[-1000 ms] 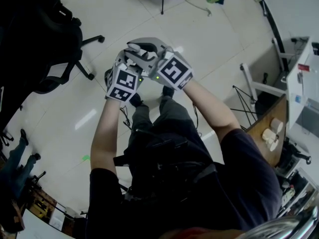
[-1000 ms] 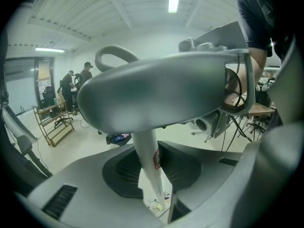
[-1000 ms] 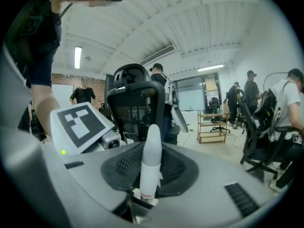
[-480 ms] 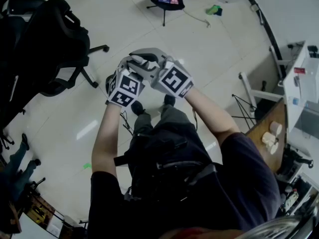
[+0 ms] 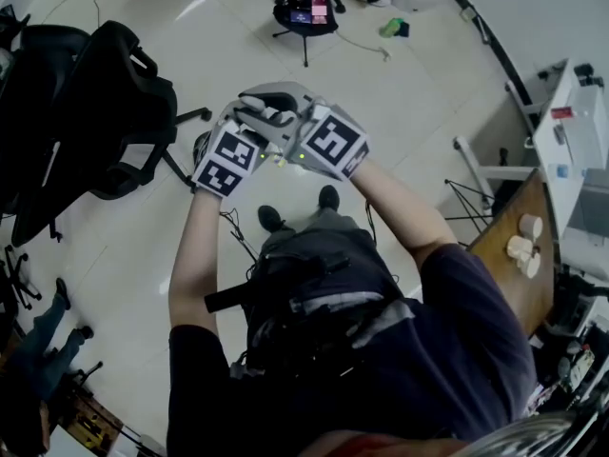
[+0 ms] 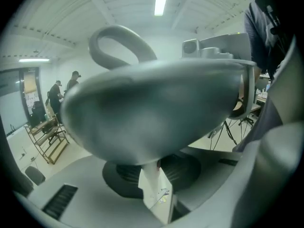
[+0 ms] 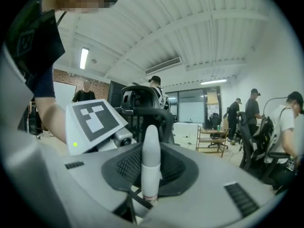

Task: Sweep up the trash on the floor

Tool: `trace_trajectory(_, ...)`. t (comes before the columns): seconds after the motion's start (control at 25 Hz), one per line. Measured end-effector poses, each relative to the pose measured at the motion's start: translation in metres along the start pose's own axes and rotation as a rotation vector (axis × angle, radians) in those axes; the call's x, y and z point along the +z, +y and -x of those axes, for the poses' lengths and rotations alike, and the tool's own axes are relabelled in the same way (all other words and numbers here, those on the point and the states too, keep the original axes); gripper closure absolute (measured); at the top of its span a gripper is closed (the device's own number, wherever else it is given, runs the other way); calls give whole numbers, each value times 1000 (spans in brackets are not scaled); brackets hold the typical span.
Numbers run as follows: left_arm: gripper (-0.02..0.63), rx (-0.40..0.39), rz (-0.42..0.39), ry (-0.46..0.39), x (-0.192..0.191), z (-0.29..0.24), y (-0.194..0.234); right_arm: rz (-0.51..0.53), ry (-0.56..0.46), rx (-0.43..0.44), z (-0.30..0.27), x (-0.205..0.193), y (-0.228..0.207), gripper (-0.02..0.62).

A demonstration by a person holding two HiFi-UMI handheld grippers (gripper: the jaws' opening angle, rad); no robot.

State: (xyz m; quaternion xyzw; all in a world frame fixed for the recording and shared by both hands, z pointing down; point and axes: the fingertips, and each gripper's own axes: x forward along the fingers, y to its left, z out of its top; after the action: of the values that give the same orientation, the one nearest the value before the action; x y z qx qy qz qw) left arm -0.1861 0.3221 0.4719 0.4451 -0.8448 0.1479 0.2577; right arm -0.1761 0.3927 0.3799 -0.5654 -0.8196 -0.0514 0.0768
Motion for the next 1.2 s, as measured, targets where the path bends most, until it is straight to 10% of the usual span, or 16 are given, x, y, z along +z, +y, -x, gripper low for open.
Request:
trace_trajectory(0.48,523,-59,-172,-199,108,29,-33,92,-86,-157,67,88,-13,503)
trace_trajectory(1.2,523,-54,-333,-218,197,-74,-147,196,-85,-365,241,68,-58,500)
